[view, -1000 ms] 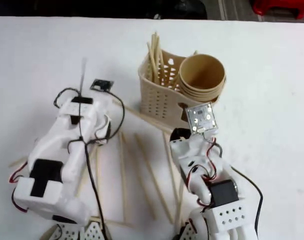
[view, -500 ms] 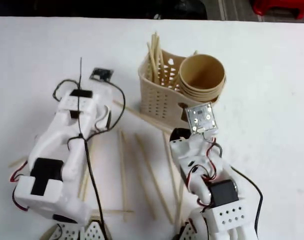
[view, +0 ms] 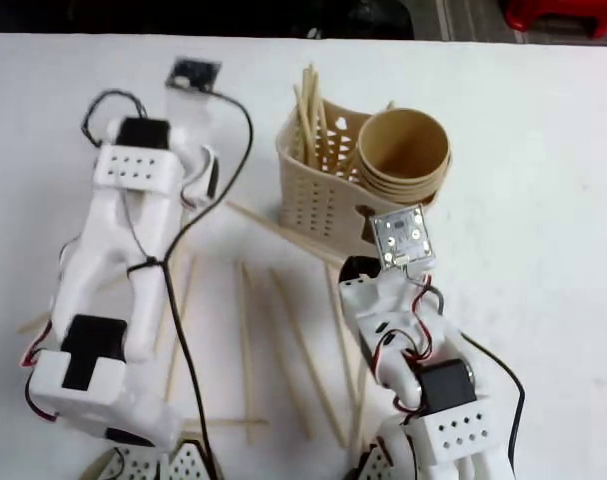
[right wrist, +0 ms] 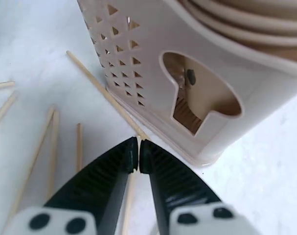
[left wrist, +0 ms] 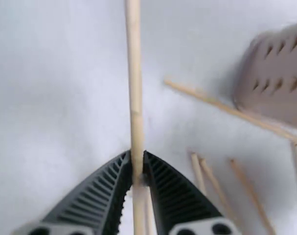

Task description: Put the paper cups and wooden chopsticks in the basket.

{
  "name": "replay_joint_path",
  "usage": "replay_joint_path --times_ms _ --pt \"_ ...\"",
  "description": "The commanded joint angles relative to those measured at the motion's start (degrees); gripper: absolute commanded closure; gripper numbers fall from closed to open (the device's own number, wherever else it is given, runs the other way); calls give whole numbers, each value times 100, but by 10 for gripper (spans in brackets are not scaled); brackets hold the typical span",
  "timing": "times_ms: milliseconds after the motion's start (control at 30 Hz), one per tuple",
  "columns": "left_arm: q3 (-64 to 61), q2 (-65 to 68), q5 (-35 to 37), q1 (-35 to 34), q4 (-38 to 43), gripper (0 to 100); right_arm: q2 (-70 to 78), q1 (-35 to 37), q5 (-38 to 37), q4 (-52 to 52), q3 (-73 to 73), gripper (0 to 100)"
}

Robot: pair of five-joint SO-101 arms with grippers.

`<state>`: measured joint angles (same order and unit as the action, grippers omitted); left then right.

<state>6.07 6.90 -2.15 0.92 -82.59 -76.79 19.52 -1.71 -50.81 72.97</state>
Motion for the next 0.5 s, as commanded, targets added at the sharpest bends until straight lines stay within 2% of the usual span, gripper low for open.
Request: replay_joint_path --times_ms 0,133,267,467 --pt "1802 -110 35 4 -712 979 -84 -75 -62 -4 -53 981" --pt "3288 -101 62 4 -1160 979 -84 -75 -62 -4 -53 981" --pt "4475 -101 70 303 -1310 979 -84 -75 -62 -4 -53 981" --pt "5679 -75 167 1138 -862 979 -84 -75 -62 4 -62 981"
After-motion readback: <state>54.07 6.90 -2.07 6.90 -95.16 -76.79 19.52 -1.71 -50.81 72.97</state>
